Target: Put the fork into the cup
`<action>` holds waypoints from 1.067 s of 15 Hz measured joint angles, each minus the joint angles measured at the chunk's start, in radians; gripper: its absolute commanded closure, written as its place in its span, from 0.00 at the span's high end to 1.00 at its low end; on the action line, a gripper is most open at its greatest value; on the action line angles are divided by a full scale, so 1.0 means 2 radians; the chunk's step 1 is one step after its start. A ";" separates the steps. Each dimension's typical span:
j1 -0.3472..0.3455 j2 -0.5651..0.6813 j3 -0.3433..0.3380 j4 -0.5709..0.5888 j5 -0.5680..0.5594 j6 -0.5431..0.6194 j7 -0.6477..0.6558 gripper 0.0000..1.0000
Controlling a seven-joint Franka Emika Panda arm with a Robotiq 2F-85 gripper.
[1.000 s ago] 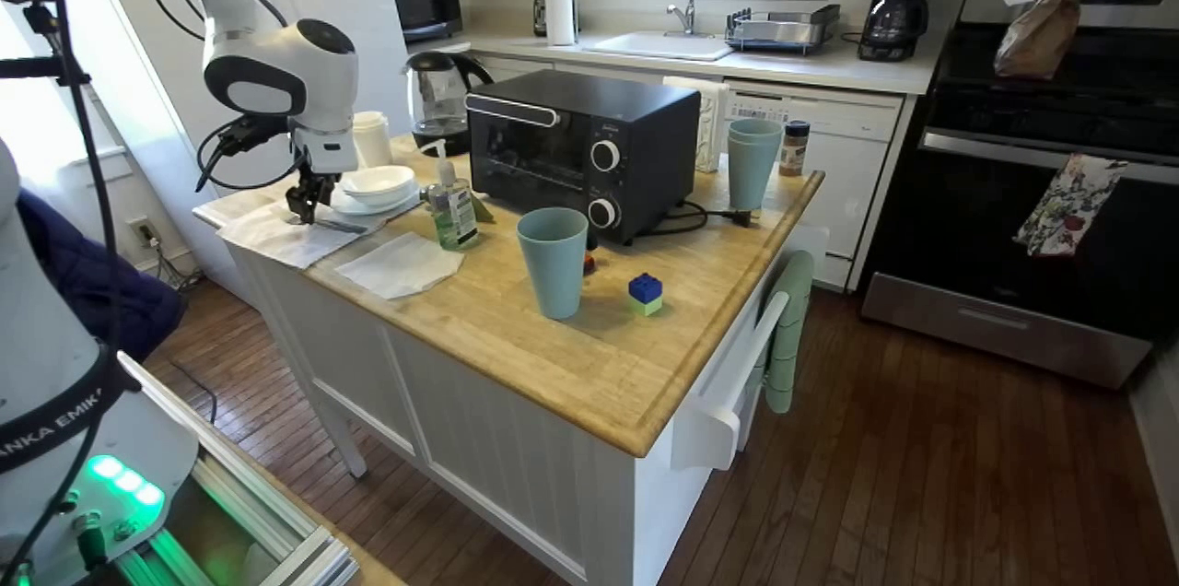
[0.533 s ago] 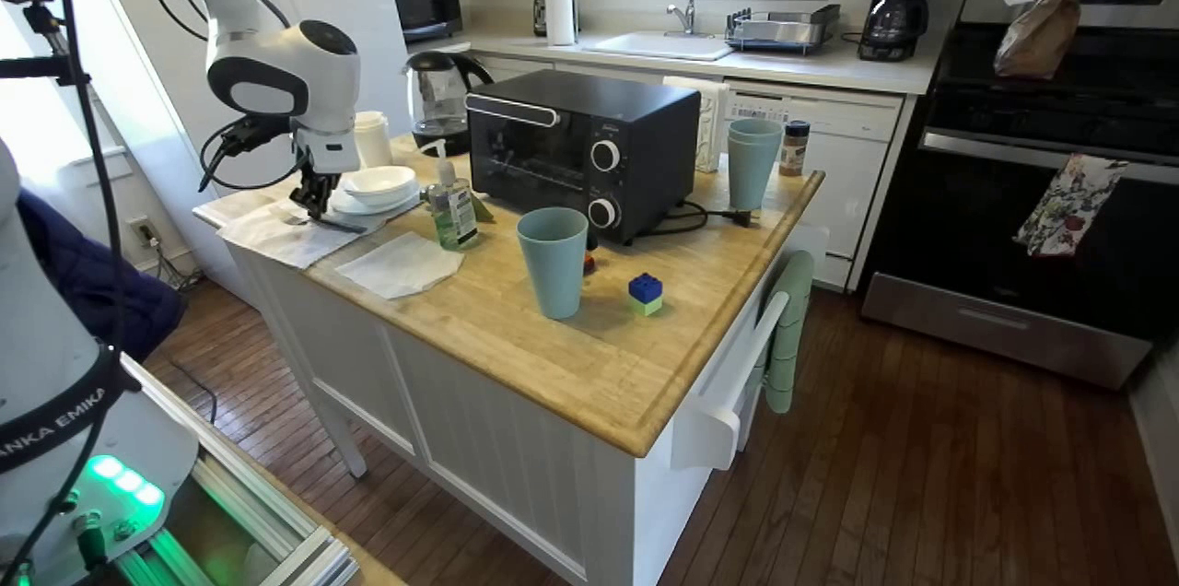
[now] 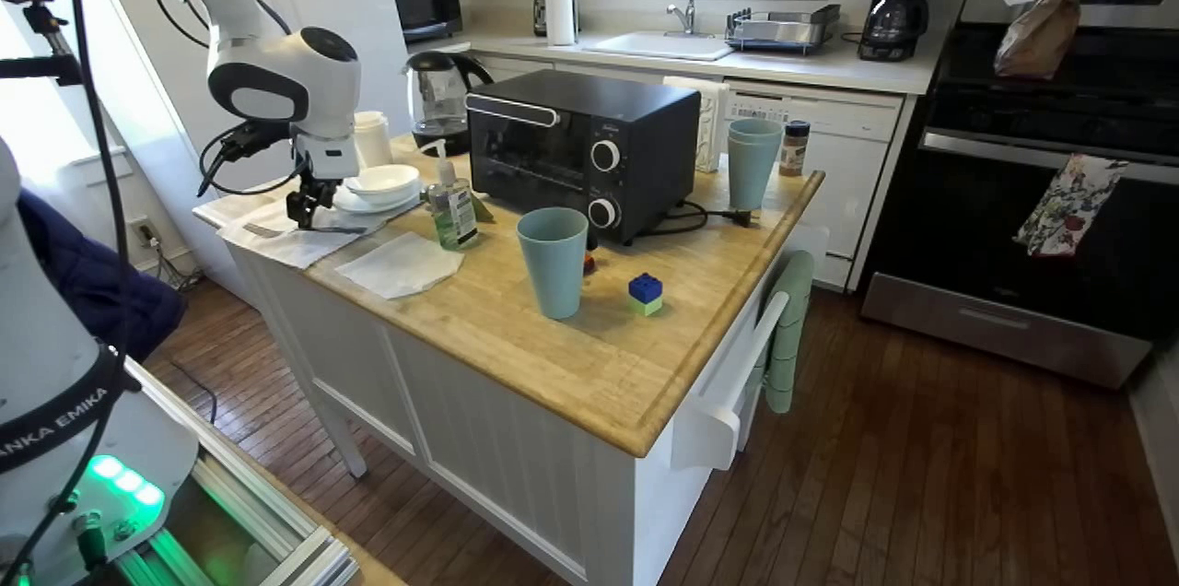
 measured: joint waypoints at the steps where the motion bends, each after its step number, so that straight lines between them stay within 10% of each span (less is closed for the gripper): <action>1: 0.000 0.000 0.000 0.000 0.001 0.001 -0.005 1.00; 16: 0.002 -0.009 0.000 0.012 -0.015 0.009 -0.039 1.00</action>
